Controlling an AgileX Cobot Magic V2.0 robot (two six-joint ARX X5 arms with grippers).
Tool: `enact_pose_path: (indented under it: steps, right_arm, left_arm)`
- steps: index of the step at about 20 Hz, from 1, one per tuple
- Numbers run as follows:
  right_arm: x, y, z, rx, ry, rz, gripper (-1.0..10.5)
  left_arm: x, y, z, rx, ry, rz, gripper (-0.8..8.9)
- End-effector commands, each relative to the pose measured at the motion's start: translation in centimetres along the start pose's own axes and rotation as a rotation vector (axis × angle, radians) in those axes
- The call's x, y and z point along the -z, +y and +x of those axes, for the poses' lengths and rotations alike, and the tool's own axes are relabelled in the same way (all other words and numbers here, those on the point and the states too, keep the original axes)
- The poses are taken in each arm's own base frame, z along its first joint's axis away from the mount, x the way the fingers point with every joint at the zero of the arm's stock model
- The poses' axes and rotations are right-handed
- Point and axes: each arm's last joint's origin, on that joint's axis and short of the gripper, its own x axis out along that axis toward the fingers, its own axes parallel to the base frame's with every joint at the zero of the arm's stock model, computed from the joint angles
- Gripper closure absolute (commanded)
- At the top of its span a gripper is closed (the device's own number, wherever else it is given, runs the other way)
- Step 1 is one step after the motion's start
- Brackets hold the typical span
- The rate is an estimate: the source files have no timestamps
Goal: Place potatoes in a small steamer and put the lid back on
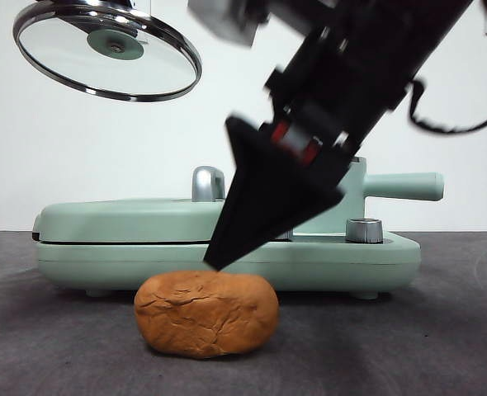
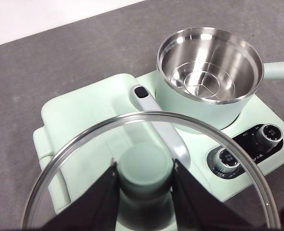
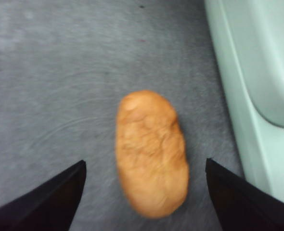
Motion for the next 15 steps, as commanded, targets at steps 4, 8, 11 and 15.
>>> enact_pose_path:
  steps: [4,8,11,15]
  right_arm:
    - [0.0,-0.4,2.2,-0.008,-0.002,-0.019,5.5]
    - [0.4,-0.3,3.0,-0.049,0.019,-0.004,5.5]
    - [0.6,-0.3,3.4,-0.053,0.03,0.003,5.6]
    - [1.1,-0.3,4.3,-0.063,0.062,0.036,5.7]
  left_arm:
    - [-0.8,-0.1,-0.5,0.0,-0.05,-0.009,8.04]
    - [-0.8,0.0,-0.5,-0.003,-0.051,-0.011,8.04]
    - [-0.9,0.0,-0.5,-0.005,-0.051,-0.012,8.04]
    - [-0.9,0.0,-0.5,-0.005,-0.052,-0.012,8.04]
